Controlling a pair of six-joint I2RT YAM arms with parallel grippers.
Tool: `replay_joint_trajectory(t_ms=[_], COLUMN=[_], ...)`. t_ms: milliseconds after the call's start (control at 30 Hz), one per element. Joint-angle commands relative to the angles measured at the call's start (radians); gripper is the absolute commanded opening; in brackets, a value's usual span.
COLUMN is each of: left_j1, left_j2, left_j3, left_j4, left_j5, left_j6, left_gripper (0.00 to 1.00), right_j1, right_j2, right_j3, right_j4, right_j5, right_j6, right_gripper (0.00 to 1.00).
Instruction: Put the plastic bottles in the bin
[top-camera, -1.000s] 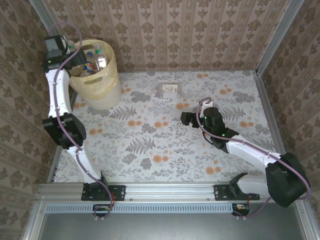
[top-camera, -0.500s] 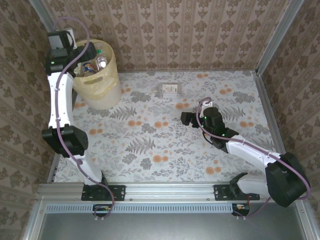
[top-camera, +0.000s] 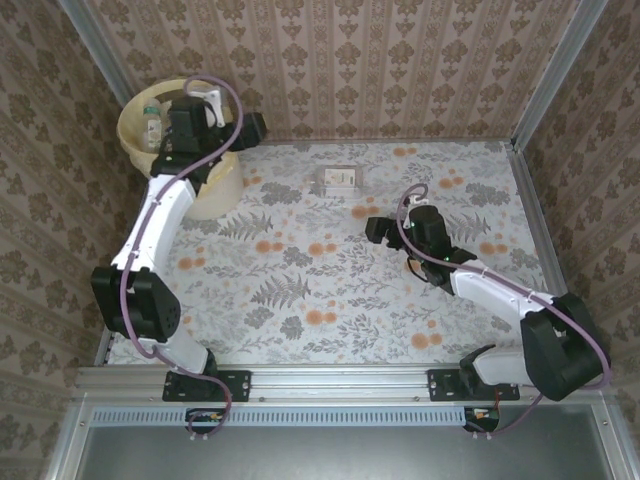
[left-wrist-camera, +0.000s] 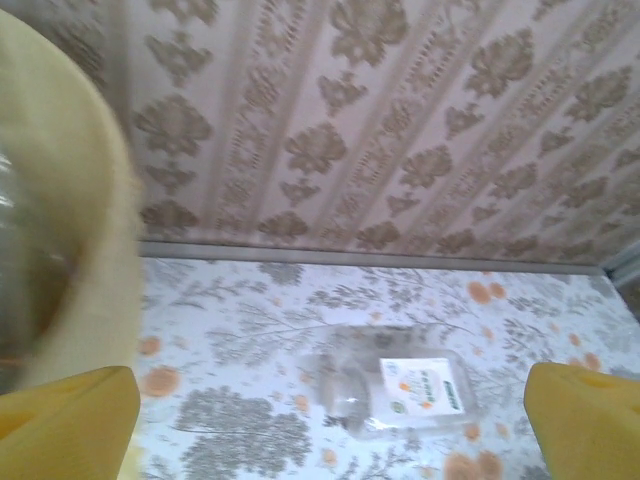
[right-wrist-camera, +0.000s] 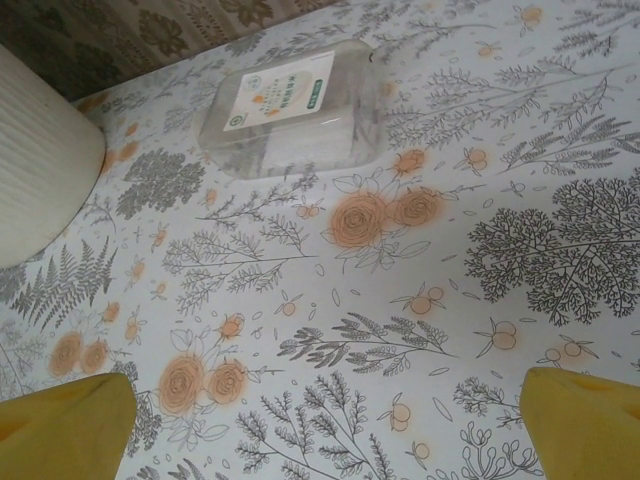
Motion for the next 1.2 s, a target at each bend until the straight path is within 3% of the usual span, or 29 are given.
replay_joint_trajectory(t_ms=[0, 267, 700, 1167], left_j1=[-0.039, -0.078, -0.068, -0.064], left_j2=[-0.041, -0.047, -0.099, -0.072], left_j3=[-0.081, -0.242, -0.306, -0.304], left_j4=[0.136, 0.197, 0.129, 0.117], left_j5=[0.014, 0.006, -0.056, -0.045], left_j6=[-0.099, -0.210, -0.189, -0.177], left_gripper=[1.00, 1.00, 1.00, 1.00], right_j1=[-0.025, -0.058, -0.095, -0.099], right_j2=[0.048, 0.244, 0.572, 0.899], right_j3=[0.065, 0.233, 0.662, 1.089], right_j4=[-0.007, -0.048, -0.301, -0.320], right_j5=[-0.070, -0.133, -0.282, -0.368], right_j6=[0.030, -0.028, -0.237, -0.196], right_gripper=[1.00, 1.00, 1.00, 1.00])
